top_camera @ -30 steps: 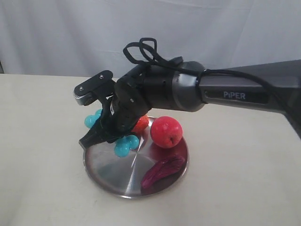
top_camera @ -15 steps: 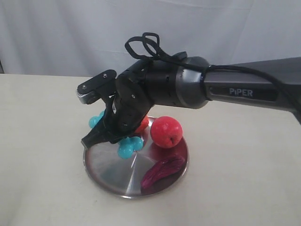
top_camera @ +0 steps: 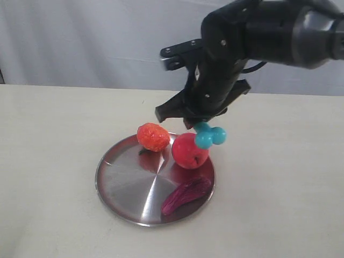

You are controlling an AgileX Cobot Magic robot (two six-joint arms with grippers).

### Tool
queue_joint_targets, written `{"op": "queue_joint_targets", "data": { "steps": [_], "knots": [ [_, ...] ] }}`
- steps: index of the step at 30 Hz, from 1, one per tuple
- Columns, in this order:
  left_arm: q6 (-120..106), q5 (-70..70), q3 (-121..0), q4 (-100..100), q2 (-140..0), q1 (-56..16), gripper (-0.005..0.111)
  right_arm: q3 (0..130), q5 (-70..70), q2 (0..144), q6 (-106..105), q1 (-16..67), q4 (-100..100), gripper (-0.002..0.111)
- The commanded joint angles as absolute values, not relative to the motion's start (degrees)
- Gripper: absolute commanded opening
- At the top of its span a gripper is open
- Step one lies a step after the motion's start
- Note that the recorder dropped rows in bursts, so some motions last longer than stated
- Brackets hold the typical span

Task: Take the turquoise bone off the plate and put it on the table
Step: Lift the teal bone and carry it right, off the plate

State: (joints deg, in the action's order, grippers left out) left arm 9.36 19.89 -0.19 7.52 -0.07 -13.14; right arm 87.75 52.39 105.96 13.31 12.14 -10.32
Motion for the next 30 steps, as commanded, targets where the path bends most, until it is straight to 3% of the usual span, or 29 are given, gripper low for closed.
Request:
{"op": "queue_joint_targets", "data": {
  "steps": [1,10,17,30],
  "knots": [
    [9.45,19.85,0.0,7.53,0.0,-13.3,0.0,83.8,53.6,99.98,13.48,8.94,-10.65,-0.001],
    [9.45,19.85,0.0,7.53,0.0,-13.3,0.0,69.18,49.3,91.31,15.06,2.35,-10.65,-0.001],
    [9.45,19.85,0.0,7.53,0.0,-13.3,0.0,57.08,36.6,90.35,21.0,0.74,-10.89,-0.001],
    [9.45,19.85,0.0,7.53,0.0,-13.3,0.0,55.16,25.49,97.68,30.31,-1.12,-12.85,-0.001]
  ]
}}
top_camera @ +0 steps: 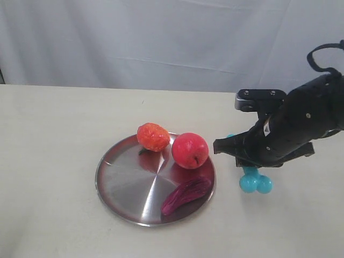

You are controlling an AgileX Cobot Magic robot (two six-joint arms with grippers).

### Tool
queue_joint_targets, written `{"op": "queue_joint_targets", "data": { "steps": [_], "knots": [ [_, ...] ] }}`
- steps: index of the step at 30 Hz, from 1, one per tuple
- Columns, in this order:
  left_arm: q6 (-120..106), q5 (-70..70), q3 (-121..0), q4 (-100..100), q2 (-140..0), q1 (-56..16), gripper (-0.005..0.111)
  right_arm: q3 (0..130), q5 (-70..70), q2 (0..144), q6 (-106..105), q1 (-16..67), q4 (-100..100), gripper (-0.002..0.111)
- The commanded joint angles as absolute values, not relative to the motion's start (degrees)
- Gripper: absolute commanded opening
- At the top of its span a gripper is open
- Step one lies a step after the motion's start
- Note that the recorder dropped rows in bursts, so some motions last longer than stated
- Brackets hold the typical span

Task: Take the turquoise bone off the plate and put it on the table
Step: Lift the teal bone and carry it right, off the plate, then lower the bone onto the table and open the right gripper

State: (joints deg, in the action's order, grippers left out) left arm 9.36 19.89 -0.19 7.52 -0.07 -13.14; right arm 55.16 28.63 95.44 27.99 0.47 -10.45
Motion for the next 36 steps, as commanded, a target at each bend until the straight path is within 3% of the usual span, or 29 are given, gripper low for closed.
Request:
{"op": "queue_joint_targets", "data": {
  "steps": [1,18,36],
  "knots": [
    [9.45,19.85,0.0,7.53,0.0,-13.3,0.0,55.16,25.35,98.17,30.73,-1.55,-12.84,-0.001],
    [9.45,19.85,0.0,7.53,0.0,-13.3,0.0,55.28,16.15,108.2,32.27,-3.85,-16.16,-0.001],
    [9.45,19.85,0.0,7.53,0.0,-13.3,0.0,55.28,15.08,109.71,32.11,-3.85,-17.27,0.0]
  ]
}}
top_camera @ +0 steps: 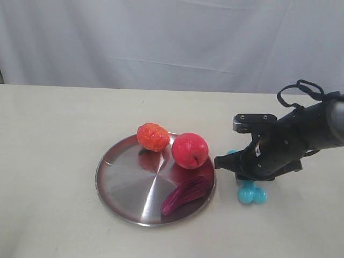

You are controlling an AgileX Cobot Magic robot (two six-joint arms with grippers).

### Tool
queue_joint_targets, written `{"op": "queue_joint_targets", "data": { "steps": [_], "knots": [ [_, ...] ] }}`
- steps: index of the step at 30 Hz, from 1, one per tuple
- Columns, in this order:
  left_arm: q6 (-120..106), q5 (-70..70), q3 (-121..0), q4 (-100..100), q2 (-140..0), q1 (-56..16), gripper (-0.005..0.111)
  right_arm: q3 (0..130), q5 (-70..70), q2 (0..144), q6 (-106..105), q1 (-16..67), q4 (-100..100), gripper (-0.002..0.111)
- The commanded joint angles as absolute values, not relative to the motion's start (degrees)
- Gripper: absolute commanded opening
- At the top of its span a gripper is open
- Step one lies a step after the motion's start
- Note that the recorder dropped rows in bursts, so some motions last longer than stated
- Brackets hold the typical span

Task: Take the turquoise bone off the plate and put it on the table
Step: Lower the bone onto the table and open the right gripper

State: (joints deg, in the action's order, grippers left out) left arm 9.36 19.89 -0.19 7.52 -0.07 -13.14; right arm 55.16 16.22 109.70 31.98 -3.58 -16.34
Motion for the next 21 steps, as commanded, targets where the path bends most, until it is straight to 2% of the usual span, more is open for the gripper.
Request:
{"op": "queue_joint_targets", "data": {
  "steps": [1,5,10,12,14,21],
  "knots": [
    [9.45,19.85,0.0,7.53,0.0,-13.3,0.0,55.28,15.08,109.71,32.11,-3.85,-17.27,0.002],
    [9.45,19.85,0.0,7.53,0.0,-13.3,0.0,55.28,15.08,109.71,32.11,-3.85,-17.27,0.028],
    [9.45,19.85,0.0,7.53,0.0,-13.3,0.0,55.28,15.26,109.71,34.08,-3.85,-16.41,0.083],
    [9.45,19.85,0.0,7.53,0.0,-13.3,0.0,55.28,15.26,109.71,34.87,-3.85,-16.41,0.095],
    [9.45,19.85,0.0,7.53,0.0,-13.3,0.0,55.28,15.26,109.36,34.87,-3.85,-16.41,0.098],
    [9.45,19.85,0.0,7.53,0.0,-13.3,0.0,55.28,19.84,103.67,34.87,-3.85,-16.41,0.098]
  ]
}}
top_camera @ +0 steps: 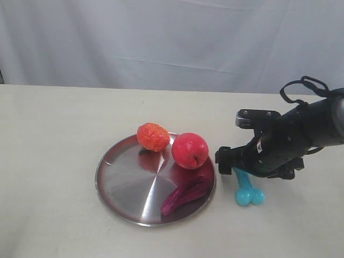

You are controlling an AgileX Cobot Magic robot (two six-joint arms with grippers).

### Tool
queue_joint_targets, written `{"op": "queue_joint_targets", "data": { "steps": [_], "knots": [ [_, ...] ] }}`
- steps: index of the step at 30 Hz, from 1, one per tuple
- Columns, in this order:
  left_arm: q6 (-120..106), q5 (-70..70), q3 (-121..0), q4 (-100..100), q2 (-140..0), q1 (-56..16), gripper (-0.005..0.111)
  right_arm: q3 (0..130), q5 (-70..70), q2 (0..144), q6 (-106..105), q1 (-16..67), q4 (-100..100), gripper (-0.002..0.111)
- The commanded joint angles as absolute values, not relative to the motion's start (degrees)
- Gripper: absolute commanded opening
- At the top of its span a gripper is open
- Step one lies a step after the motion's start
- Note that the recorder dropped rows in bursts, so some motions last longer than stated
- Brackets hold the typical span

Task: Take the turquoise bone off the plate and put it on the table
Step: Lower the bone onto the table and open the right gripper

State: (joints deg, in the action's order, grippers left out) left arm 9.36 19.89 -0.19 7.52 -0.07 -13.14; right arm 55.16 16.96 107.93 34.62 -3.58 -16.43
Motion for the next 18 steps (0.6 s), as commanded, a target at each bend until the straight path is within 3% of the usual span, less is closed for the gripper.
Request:
{"op": "queue_joint_targets", "data": {
  "steps": [1,18],
  "knots": [
    [9.45,19.85,0.0,7.53,0.0,-13.3,0.0,55.28,20.52,102.04,34.87,-3.85,-16.41,0.098],
    [9.45,19.85,0.0,7.53,0.0,-13.3,0.0,55.28,47.57,68.41,31.57,-3.85,-16.61,0.095]
  ]
}}
